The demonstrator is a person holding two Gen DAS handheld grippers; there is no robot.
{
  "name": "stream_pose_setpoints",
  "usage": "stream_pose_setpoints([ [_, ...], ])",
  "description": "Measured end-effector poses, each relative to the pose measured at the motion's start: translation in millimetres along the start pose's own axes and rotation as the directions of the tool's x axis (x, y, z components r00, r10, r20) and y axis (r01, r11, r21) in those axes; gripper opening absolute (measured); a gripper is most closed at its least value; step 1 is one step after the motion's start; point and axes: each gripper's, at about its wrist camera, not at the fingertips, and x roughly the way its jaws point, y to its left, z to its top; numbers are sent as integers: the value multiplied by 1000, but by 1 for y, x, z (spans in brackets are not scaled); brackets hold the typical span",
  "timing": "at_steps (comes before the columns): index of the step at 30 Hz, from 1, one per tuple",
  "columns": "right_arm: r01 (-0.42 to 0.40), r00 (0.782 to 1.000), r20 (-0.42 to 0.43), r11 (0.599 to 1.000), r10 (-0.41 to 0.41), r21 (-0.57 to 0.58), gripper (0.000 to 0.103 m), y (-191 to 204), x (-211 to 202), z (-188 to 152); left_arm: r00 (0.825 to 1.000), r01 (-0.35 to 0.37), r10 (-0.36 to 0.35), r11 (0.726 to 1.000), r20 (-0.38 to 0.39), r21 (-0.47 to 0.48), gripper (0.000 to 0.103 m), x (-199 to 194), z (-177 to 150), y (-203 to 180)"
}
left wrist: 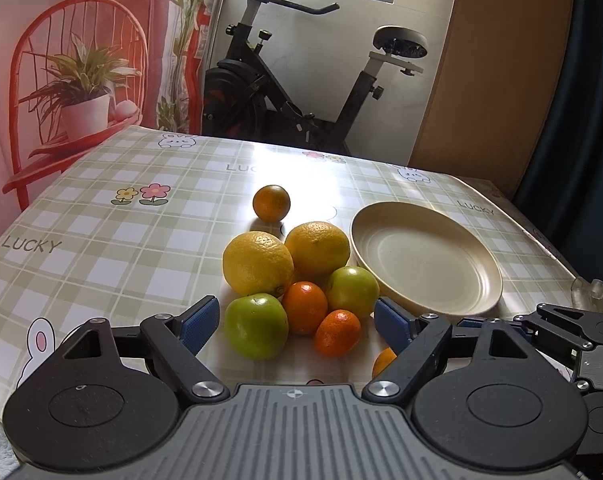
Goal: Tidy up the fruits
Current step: 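Move the left tool toward the fruit pile beside the plate, then close the left gripper around a small orange tangerine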
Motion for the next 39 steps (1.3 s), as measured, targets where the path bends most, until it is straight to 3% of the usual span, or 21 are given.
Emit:
stream_pose_setpoints([
  [3,-7,1000,-8,1000,7,16,56,-2,2,-3,999,39,-39,999,11,3,80,0,-2,0],
  [5,-11,1000,-8,1000,11,28,55,-5,1,-4,998,54,-54,999,15,-1,69,0,-3,0],
  [7,-15,1000,-12,999,16,36,54,-7,2,-5,997,71,-71,997,3,-1,51,3,-4,0],
  [9,-22,1000,-21,999,23,38,54,-7,3,-6,995,99,-99,995,-20,8,43,6,-5,-4],
  [17,-51,997,-49,997,53,58,52,-11,11,-11,981,182,-175,980,-82,82,42,16,-11,-21],
  [28,-88,993,-67,993,93,77,49,-11,21,-14,942,278,-266,960,-205,30,42,45,-15,-27],
  [33,-99,992,-63,990,106,101,45,-17,23,-14,931,300,-286,954,-228,24,41,52,-15,-30],
  [39,-91,995,-36,989,96,120,45,-21,17,-13,929,315,-303,949,-211,27,41,48,-10,-31],
])
